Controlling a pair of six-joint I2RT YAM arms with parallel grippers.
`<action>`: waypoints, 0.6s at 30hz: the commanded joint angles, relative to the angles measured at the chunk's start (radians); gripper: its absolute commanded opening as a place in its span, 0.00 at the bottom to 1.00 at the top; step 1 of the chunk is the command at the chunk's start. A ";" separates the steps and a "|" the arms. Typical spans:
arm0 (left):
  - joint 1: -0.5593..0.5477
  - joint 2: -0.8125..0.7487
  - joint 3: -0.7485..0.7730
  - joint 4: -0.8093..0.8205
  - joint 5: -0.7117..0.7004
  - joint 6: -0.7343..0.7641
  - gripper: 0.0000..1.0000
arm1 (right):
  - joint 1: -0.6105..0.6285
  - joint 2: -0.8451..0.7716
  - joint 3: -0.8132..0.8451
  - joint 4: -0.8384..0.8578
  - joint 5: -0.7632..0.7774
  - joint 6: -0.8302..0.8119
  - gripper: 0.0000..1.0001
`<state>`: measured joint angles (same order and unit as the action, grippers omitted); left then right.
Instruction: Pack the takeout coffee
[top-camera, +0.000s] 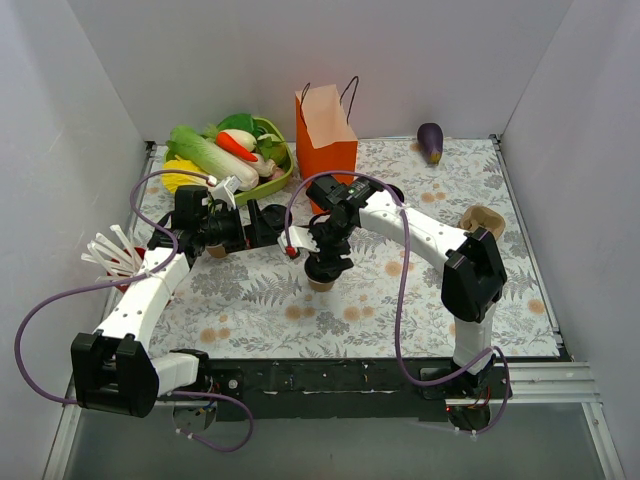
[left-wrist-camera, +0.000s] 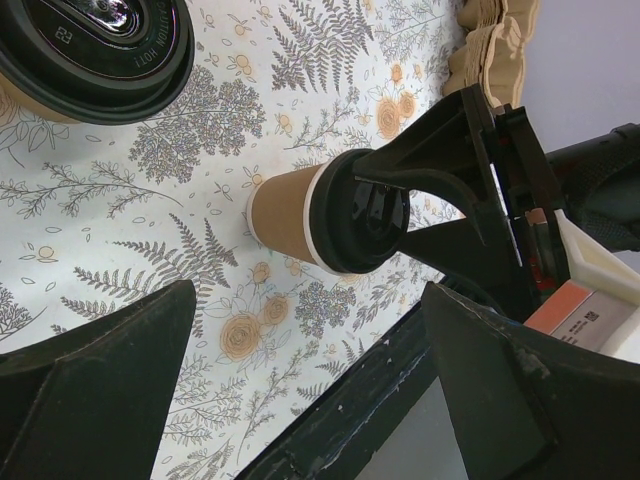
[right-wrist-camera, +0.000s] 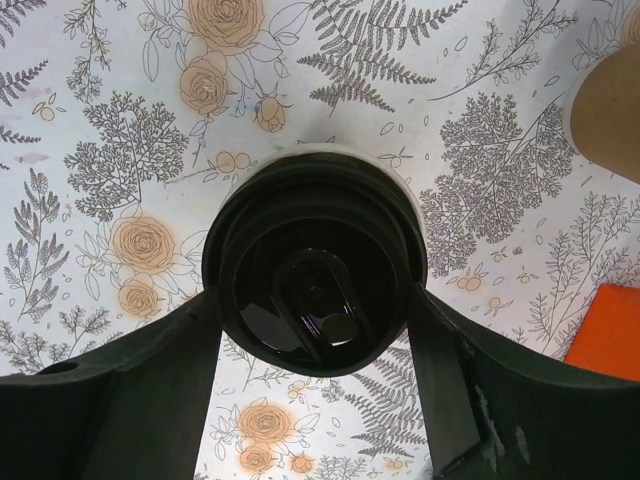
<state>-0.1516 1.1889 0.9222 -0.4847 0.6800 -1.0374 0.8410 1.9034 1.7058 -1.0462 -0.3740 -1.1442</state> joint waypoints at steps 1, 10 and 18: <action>0.009 -0.017 -0.022 0.021 0.012 0.000 0.98 | 0.007 0.011 0.037 0.003 -0.003 0.001 0.61; 0.012 -0.017 -0.048 0.028 0.016 -0.010 0.98 | 0.007 0.033 0.055 -0.012 -0.025 0.009 0.61; 0.012 0.008 -0.089 0.040 0.041 -0.056 0.98 | 0.010 0.046 0.043 -0.012 -0.031 0.009 0.61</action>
<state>-0.1459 1.1904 0.8482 -0.4629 0.6884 -1.0653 0.8448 1.9327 1.7317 -1.0451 -0.3809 -1.1397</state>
